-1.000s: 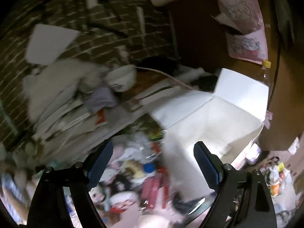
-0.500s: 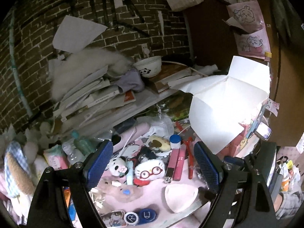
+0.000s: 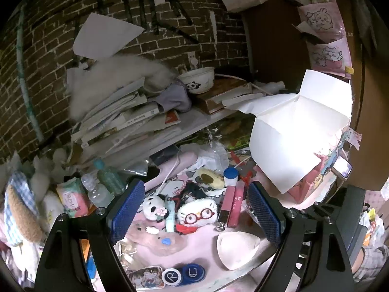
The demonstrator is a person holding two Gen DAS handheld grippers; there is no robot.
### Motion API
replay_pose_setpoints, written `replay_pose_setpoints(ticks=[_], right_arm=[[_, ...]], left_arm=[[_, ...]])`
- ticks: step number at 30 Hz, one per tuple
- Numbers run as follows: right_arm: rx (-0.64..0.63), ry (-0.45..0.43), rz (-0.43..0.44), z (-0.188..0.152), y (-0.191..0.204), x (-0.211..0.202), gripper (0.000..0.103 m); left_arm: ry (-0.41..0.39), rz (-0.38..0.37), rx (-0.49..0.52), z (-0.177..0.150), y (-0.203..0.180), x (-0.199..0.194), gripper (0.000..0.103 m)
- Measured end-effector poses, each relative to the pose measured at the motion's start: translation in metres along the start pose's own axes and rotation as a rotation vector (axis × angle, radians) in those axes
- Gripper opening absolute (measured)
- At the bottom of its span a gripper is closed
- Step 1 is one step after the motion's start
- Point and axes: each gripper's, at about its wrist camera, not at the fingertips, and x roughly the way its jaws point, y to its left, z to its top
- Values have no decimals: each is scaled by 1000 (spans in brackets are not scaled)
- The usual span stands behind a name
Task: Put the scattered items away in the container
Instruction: 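Grasp the black round compact with the right gripper, then lift the black compact with the right gripper into the pink box and release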
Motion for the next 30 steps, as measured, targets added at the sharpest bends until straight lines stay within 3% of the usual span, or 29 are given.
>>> replay_pose_setpoints(ticks=[5,16,23,30], right_arm=[[-16,-24,-4,3,4,-4,16],[-72,-102,9,22,19,-16,15],[-87,-174,140,54,39,-31,14],[-65,-227,194,97,22,-56,15]], left_arm=[[4,7,-4,-1,0,1,85],[3,21,-43,-6,11,-4,85],[-14,58,-93,-13,29,-22,85],[-45,73,-115,-18,39,-37,85]])
